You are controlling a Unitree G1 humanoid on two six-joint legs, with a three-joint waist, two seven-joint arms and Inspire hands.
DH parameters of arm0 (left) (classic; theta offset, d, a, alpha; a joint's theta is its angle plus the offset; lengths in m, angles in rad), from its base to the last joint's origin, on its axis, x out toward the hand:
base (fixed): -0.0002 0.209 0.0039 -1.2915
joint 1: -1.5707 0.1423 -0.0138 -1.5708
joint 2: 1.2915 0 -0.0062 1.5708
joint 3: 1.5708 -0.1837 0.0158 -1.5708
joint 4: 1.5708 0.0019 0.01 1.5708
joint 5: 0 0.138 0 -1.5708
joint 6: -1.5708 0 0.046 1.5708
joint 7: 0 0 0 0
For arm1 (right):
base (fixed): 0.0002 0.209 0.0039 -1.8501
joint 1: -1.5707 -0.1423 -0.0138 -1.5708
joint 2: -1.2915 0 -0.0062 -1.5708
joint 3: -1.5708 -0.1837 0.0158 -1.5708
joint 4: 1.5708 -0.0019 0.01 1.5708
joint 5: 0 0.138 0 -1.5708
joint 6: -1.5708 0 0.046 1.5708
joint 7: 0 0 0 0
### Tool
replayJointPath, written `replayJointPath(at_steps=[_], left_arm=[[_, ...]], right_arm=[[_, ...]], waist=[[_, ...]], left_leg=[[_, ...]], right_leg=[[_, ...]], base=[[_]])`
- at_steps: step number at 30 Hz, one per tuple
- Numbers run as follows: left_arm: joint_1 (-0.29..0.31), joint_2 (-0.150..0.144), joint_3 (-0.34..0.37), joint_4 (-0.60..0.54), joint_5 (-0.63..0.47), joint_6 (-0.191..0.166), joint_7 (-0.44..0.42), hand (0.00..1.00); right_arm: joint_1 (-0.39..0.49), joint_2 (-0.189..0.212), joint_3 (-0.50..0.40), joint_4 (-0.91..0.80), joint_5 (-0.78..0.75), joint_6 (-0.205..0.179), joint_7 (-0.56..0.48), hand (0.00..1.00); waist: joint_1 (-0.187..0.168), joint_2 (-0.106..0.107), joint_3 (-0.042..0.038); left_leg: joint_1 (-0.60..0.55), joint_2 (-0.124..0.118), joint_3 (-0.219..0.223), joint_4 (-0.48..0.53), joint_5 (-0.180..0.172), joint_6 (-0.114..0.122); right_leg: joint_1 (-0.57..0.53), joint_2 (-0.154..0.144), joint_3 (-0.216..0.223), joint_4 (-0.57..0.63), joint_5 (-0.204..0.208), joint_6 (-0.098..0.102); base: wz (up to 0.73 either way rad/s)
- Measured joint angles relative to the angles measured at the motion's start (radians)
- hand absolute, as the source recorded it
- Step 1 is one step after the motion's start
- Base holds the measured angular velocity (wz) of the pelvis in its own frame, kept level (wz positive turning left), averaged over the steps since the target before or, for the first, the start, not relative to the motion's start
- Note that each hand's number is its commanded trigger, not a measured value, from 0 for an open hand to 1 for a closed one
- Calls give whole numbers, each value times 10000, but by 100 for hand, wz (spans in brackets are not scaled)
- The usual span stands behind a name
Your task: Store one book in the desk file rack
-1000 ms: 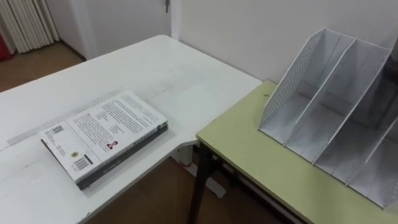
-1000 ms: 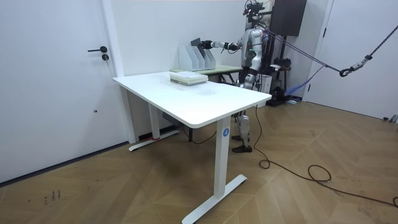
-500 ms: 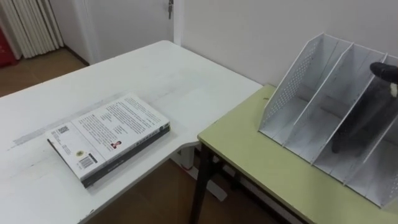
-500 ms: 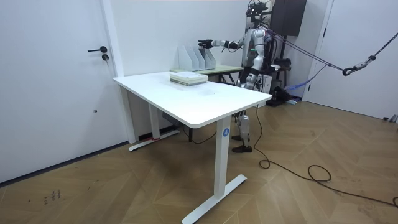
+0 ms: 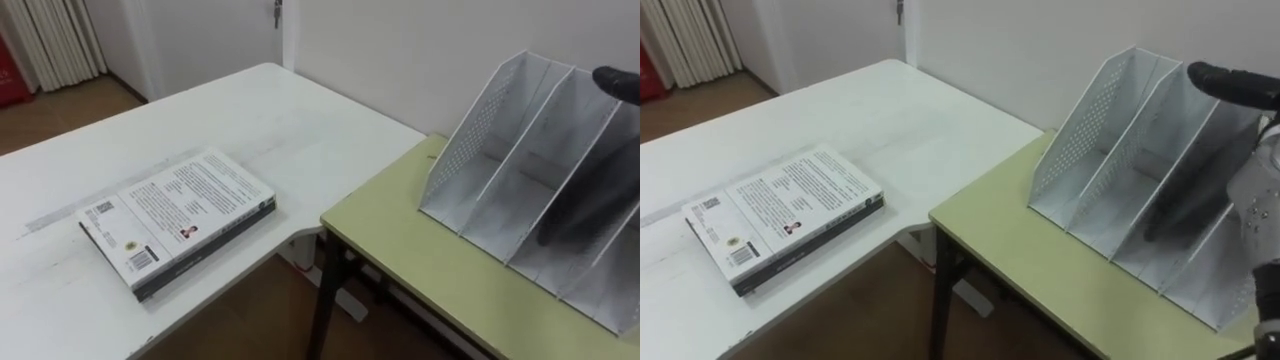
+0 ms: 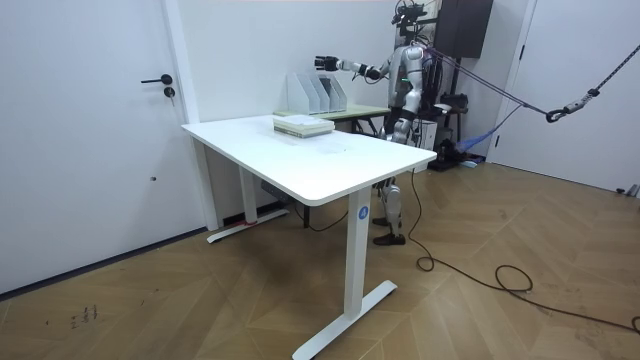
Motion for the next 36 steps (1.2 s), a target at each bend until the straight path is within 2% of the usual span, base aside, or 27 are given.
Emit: replayJointPath(at_steps=[4, 6, 10, 12, 15, 20, 23, 25, 27, 29, 32, 34, 36], left_arm=[[5, 36, -20, 45, 2, -185, -101, 0], [17, 97, -27, 20, -93, -255, -217, 0], [-1, 110, -130, 21, -239, -349, -240, 0], [-8, 119, -175, 13, -239, -405, -329, 0], [-92, 159, -226, 1, -247, -396, -522, 0], [-233, 407, -460, 76, -260, -373, -1071, 0], [-804, 605, -1069, 452, -264, -211, -1153, 0], [-996, 655, -1309, 459, -266, -101, -1210, 0], [-1138, 692, -1430, 569, -253, -79, -1325, 0], [-1198, 716, -1496, 629, -411, -79, -1334, 0], [-1147, 696, -1611, 686, -947, -77, -1286, 0], [-1183, 666, -1694, 684, -948, -86, -1198, 0], [-1212, 571, -1671, 704, -898, -107, -1186, 0]], right_arm=[[934, 37, 432, -1911, 420, 2, 1351, 0], [1783, 47, 786, -3180, 483, 6, 2372, 0], [2789, 240, 1444, -4372, 723, 9, 3993, 0], [3504, 270, 2029, -4998, 703, 98, 5204, 0], [3918, 324, 2427, -5027, 753, 224, 6986, 0], [4287, 382, 3298, -5027, 659, 323, 9600, 0], [4462, 396, 4451, -4659, 484, 451, 10836, 0], [4818, 446, 4999, -4428, -25, 627, 11541, 0], [5368, 527, 5448, -3704, -872, 712, 12332, 0], [5720, 670, 5587, -2939, -1528, 866, 12527, 0], [6317, 721, 5688, -1873, -2564, 889, 12778, 0], [6619, 871, 5679, -873, -3281, 876, 12825, 0], [6891, 1156, 5677, 606, -4625, 855, 12779, 0]], waist=[[102, -40, 26], [204, -101, 75], [240, -80, 127], [292, -54, 138], [436, -13, 162], [667, -40, 141], [985, -97, 113], [1204, -177, 62], [1543, -259, 112], [1610, -297, 179], [1572, -176, 234], [1542, -100, 242], [1553, 10, 243]], left_leg=[[63, 8, 34, -71, 0, 0], [58, 20, 51, -76, -3, -4], [18, 76, 59, -124, -13, -5], [-44, 78, 26, -142, -29, -3], [-73, 85, -4, -89, -30, -1], [-66, 147, 79, -81, -31, -19], [-52, 177, 56, -79, -27, -51], [-49, 180, 1, -38, -27, -53], [-50, 156, -57, 9, -29, -51], [-123, 142, -112, 20, -44, -33], [-238, 116, -195, 124, -66, -7], [-332, 77, -366, 203, -71, -6], [-409, 63, -399, 232, -71, -6]], right_leg=[[14, -2, 19, -22, -1, 1], [28, 1, 3, -35, -1, 2], [18, -11, 3, -32, 2, 6], [-5, -11, 0, -31, 2, 6], [-3, -9, -23, -23, 6, 1], [-3, 34, -43, -22, 25, -31], [19, 69, -8, -31, 35, -48], [27, 70, 13, -30, 36, -48], [58, 49, -19, -29, 35, -48], [61, 39, -59, -34, 40, -39], [33, -2, -224, -25, 49, -23], [13, -15, -314, -10, 47, -20], [-31, -18, -350, -30, 47, -20]], base=[[-2], [0], [0], [0], [0], [-2], [1], [5], [6], [10], [10], [13], [6]])
